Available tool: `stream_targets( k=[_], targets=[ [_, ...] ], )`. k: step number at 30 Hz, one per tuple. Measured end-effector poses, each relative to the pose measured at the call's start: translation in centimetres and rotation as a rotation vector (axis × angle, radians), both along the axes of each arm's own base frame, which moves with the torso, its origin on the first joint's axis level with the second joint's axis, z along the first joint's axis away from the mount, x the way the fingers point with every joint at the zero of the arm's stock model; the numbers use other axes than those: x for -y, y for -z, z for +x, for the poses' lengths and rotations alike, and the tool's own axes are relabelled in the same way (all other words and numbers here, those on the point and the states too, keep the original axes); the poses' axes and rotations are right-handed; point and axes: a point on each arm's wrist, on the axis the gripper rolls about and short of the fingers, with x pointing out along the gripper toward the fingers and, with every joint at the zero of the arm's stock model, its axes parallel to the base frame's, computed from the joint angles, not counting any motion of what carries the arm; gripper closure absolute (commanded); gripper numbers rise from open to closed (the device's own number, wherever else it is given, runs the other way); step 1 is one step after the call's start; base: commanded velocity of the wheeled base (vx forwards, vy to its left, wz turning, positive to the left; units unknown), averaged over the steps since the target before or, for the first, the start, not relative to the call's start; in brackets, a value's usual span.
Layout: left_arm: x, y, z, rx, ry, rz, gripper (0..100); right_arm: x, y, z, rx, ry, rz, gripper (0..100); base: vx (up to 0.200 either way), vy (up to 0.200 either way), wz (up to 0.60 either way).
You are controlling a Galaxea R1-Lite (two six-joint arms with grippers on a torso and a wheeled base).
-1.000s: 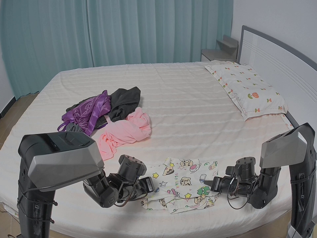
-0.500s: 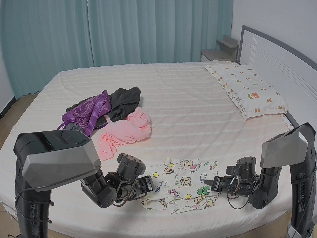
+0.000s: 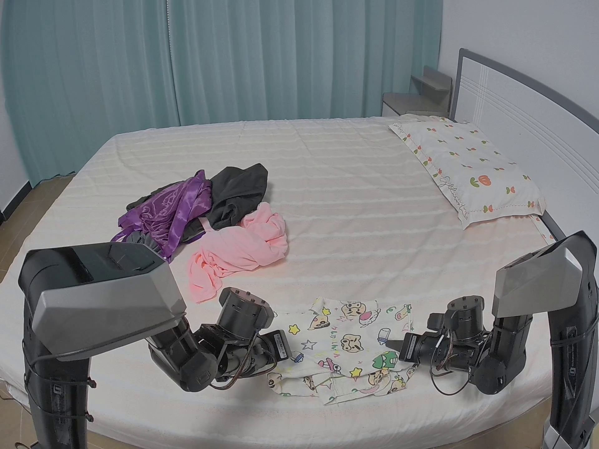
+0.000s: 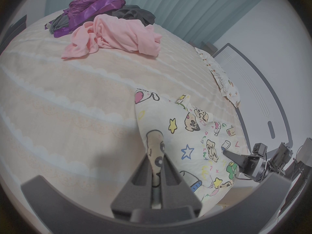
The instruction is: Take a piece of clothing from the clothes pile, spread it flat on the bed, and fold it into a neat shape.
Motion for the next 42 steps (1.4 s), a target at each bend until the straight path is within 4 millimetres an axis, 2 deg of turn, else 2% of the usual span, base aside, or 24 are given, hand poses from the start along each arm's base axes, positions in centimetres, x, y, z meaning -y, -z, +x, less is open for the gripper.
stream_targets(
  k=[30,42],
  targets=[
    [-1.0,-0.6,-0.7,-0.007,-0.013,0.006,100,-0.2,-0.9,-0.6,0.009,-0.014,0.004,100,0.000,0.200,0.00],
    [-1.0,-0.1,-1.2,-0.024,-0.003,0.016,100,-0.1,-0.8,-0.9,-0.004,-0.015,-0.002,100,0.000,0.000,0.00]
  ],
)
